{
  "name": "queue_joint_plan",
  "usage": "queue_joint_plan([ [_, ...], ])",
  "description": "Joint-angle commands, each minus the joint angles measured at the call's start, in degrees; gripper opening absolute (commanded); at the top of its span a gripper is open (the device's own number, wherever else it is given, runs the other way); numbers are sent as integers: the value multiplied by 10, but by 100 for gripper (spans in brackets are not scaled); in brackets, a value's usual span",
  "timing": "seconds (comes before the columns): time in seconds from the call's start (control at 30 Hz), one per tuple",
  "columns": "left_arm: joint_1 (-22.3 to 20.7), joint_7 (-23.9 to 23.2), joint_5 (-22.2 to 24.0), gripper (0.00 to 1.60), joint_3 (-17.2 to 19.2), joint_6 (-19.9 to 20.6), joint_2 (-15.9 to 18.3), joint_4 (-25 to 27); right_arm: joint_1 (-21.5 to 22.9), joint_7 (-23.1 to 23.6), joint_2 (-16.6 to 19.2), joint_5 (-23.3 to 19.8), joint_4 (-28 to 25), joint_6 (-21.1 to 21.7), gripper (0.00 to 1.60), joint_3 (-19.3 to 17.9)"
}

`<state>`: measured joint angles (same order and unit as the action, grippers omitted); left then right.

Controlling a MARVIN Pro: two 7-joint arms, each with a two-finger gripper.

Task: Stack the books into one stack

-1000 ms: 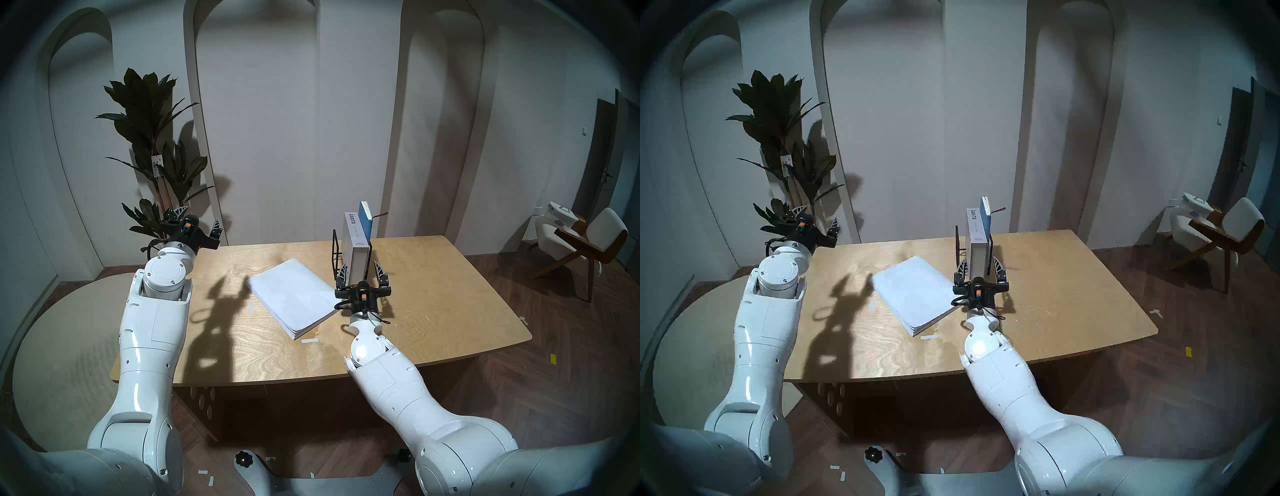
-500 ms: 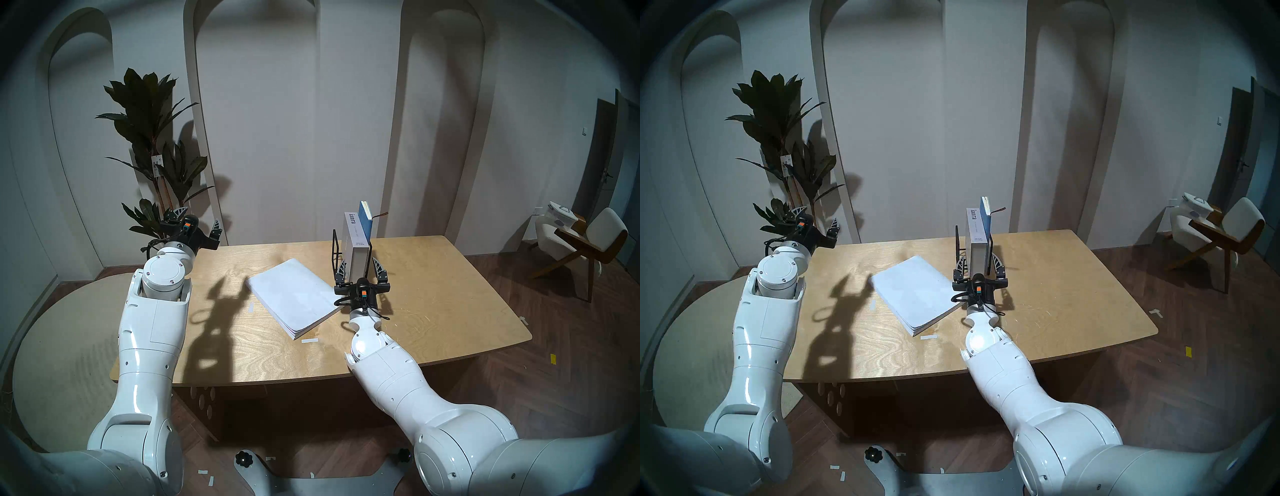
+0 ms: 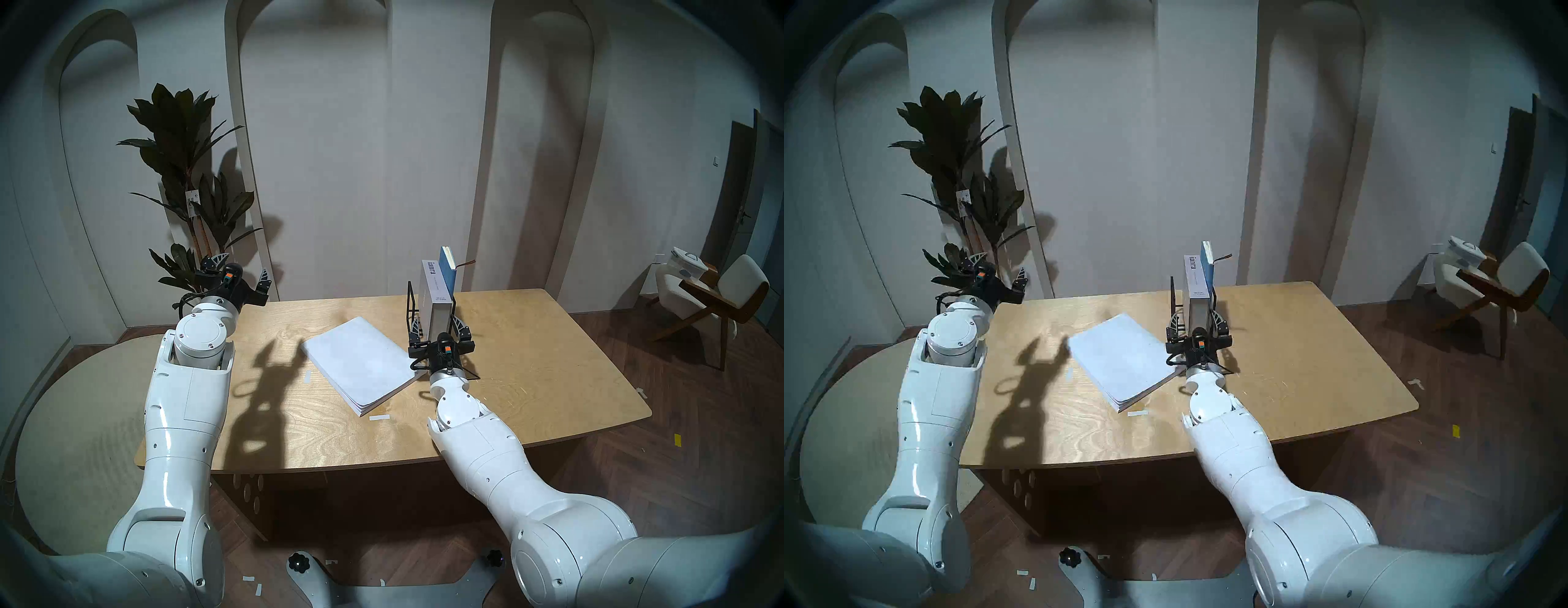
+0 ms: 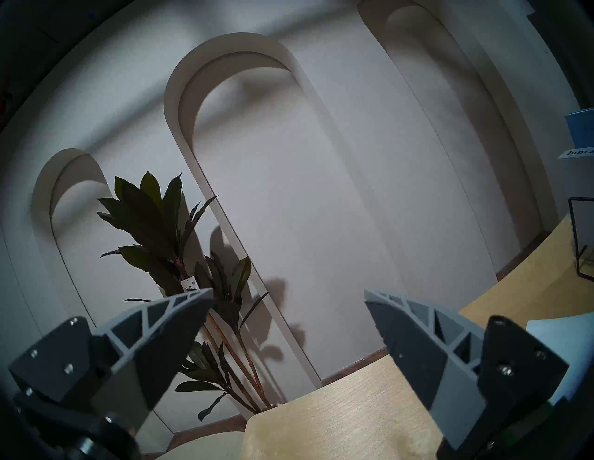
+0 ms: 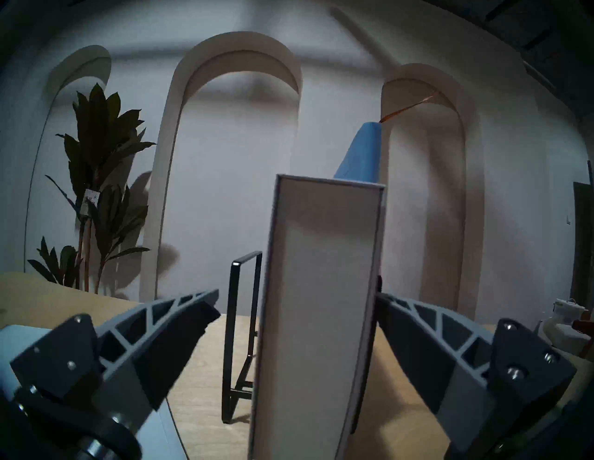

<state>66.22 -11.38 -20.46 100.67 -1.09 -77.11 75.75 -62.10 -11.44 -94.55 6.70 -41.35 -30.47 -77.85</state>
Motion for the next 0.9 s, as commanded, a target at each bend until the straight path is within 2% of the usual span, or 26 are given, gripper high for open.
queue_joint_plan([
  [0.0,-11,0,0,160,-2,-3,2,14,-4,29,8,-13,-37,24,160,-2],
  [0.47,-11,1,0,160,-3,-3,2,15,-3,44,18,-9,-38,58,160,5],
  [0.73,-10,1,1,160,-4,-3,3,14,0,50,22,-6,-31,61,160,11],
  [0.77,-10,1,1,160,-4,-3,3,14,0,50,22,-6,-30,59,136,11],
  [0.8,-10,1,1,160,-4,-3,3,14,1,48,21,-5,-30,58,75,11],
  [0.87,-10,2,1,160,-4,-3,3,14,-1,35,19,1,-31,60,60,11],
])
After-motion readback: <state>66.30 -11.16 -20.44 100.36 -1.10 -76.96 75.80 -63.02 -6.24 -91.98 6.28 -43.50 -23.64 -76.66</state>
